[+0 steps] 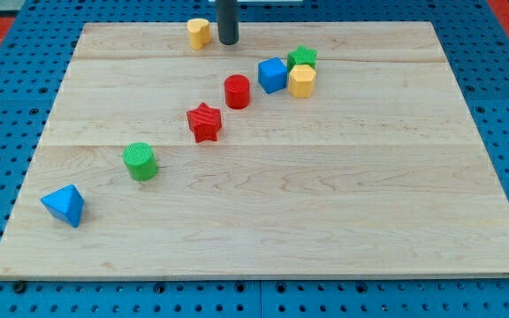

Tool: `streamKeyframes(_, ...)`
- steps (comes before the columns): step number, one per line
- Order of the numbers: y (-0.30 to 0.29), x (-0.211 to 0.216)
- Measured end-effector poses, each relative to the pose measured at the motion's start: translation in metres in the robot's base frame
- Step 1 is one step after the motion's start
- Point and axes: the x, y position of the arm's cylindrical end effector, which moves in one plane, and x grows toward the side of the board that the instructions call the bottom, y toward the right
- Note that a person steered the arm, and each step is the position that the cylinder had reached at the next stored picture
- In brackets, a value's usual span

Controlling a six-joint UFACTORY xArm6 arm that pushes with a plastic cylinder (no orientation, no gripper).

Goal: Move the yellow heart closer to the green star

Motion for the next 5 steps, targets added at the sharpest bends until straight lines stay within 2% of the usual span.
streamKeyframes(1, -0.078, 0.057)
streamKeyframes(2, -0.175, 0.017)
streamKeyframes(3, -0.135, -0.014)
streamKeyframes(4, -0.097, -0.014)
streamKeyframes(5, -0.103, -0.021)
